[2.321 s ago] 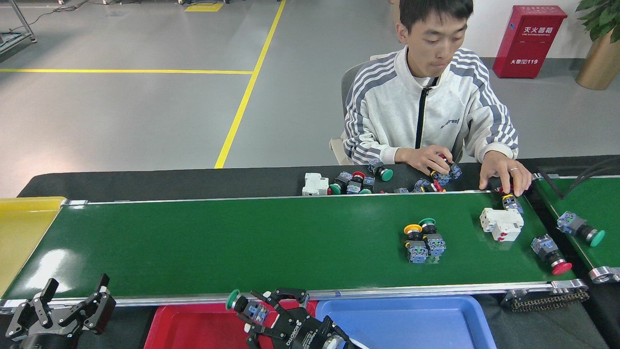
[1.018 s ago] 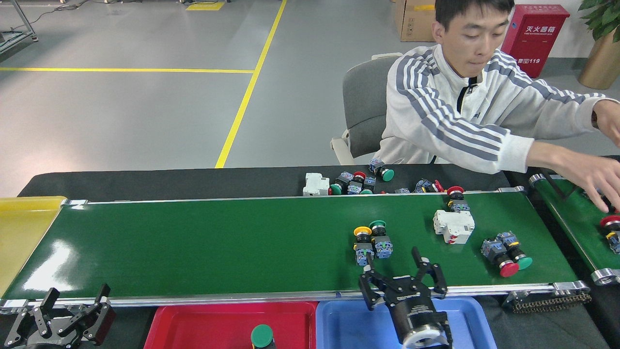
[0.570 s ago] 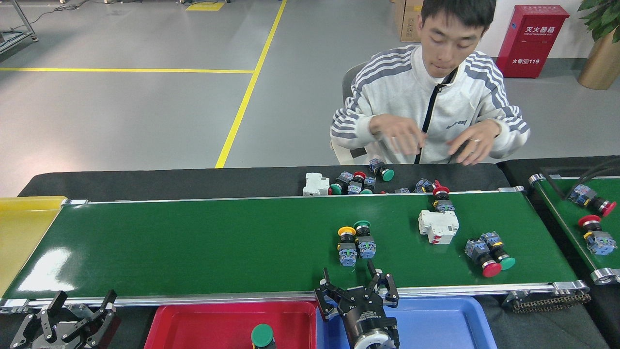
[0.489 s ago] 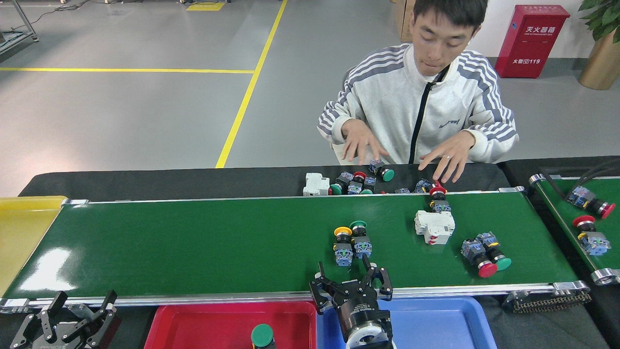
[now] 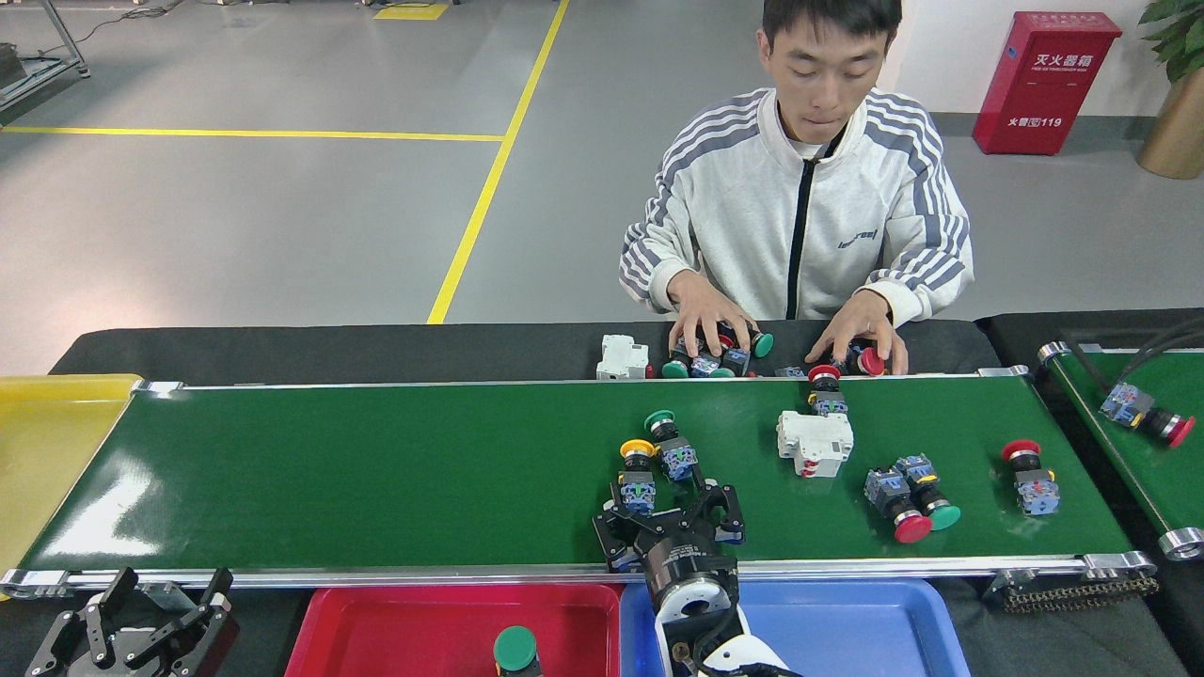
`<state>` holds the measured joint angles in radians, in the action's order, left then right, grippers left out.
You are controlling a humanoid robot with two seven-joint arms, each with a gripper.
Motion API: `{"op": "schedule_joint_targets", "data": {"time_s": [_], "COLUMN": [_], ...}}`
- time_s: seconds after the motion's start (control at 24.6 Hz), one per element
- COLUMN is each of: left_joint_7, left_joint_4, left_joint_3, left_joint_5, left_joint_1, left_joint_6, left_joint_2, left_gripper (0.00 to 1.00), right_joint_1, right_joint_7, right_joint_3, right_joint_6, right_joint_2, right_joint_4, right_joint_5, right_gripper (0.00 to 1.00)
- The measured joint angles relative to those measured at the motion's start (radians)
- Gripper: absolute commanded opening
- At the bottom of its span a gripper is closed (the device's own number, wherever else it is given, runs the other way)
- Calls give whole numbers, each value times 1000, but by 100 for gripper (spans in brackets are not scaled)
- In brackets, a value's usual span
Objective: Pick switch part from conveyor to tray
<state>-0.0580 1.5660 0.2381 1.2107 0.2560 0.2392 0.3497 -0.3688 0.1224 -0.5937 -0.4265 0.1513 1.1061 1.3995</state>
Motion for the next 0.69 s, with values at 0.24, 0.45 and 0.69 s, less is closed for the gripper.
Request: {"op": "schedule_joint_targets", "data": {"time_s": [0.24, 0.45, 0.69], "left_joint_7": [0, 0, 0], "left_joint_4": [-1, -1, 0], "left_joint_3": [0, 0, 4], "left_joint_5": [0, 0, 0], "left_joint_1": [0, 1, 11], "left_joint_6": [0, 0, 1], "left_joint_2": [0, 0, 0], "left_gripper": [100, 100, 100], "right_joint_1": [-35, -34, 47], "right_joint_7": [0, -5, -30], "right_joint_3": [-66, -71, -195], "right_joint_6": [18, 31, 139], "right_joint_2": [-2, -3, -71], "right_joint_4": [-31, -17, 202], "right_joint_5": [-2, -2, 1], "right_gripper": [4, 1, 2]}}
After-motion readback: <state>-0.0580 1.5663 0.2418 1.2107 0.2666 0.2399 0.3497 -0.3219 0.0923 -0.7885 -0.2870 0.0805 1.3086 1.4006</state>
